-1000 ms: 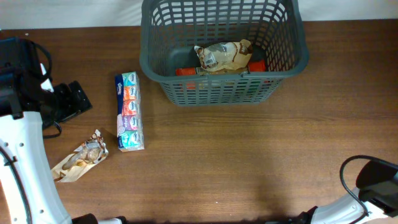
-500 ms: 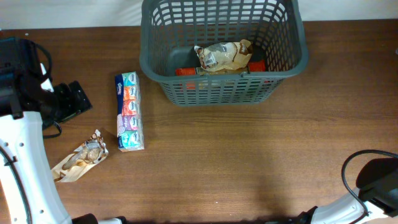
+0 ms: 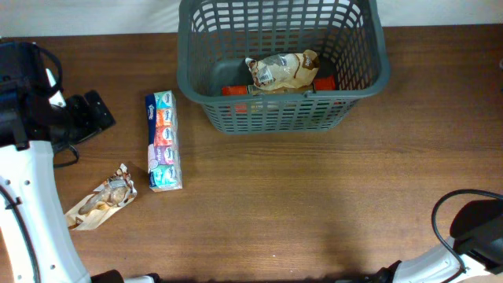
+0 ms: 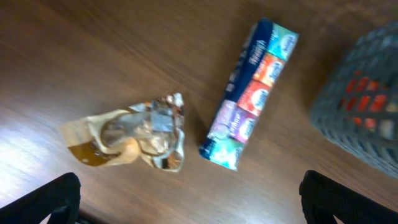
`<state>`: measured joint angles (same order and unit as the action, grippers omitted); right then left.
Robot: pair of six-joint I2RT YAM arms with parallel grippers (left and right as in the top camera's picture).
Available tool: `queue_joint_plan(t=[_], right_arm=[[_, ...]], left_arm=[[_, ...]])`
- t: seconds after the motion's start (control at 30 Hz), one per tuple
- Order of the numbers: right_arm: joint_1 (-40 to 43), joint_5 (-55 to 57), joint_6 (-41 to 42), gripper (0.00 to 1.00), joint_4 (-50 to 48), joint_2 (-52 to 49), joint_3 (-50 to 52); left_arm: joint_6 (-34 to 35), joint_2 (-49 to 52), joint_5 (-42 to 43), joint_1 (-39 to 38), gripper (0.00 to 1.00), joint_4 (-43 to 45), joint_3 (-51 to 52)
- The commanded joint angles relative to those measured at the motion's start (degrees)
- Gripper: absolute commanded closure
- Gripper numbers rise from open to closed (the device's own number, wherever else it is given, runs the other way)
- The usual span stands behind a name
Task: Pack container
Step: 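Move the left gripper down onto the tissue pack strip and close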
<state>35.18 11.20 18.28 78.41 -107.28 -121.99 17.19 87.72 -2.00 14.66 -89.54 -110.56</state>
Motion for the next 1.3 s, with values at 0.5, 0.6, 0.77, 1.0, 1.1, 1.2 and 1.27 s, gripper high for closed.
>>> queue_joint_plan(t=[0.5,0.6,0.77,1.0,1.1,1.2,1.27], right_arm=[[0.04,-0.31,0.68,0.01,-0.17,1.03,0.31],[0.04,-0.31,0.68,0.01,-0.17,1.03,0.31],[0.04,-0.31,0.68,0.01,-0.17,1.03,0.31],[0.04,-0.31,0.68,0.01,-0.17,1.03,0.31],[0.04,-0.31,0.68,0.01,-0.17,1.03,0.31],[0.04,-0.31,0.68,0.01,-0.17,1.03,0.31],[0.04,-0.31,0.68,0.01,-0.17,1.03,0.31]], left_arm=[[-25.07,0.85,9.20,0.26,0.01,8.94,2.45],[-27.87,2.08,11.61,0.24,0.01,14.58,5.29],[-28.02,7.23,17.57,-0.04,0.01,19.37,9.88],[-26.08,19.76,17.77,-5.33,0.01,18.84,12.94],[-21.42,24.00,14.08,-8.13,0.01,18.82,12.94],[-19.32,27.02,12.28,-10.45,0.01,18.82,12.94],[-19.17,28.52,11.61,-11.45,0.01,18.84,12.94]])
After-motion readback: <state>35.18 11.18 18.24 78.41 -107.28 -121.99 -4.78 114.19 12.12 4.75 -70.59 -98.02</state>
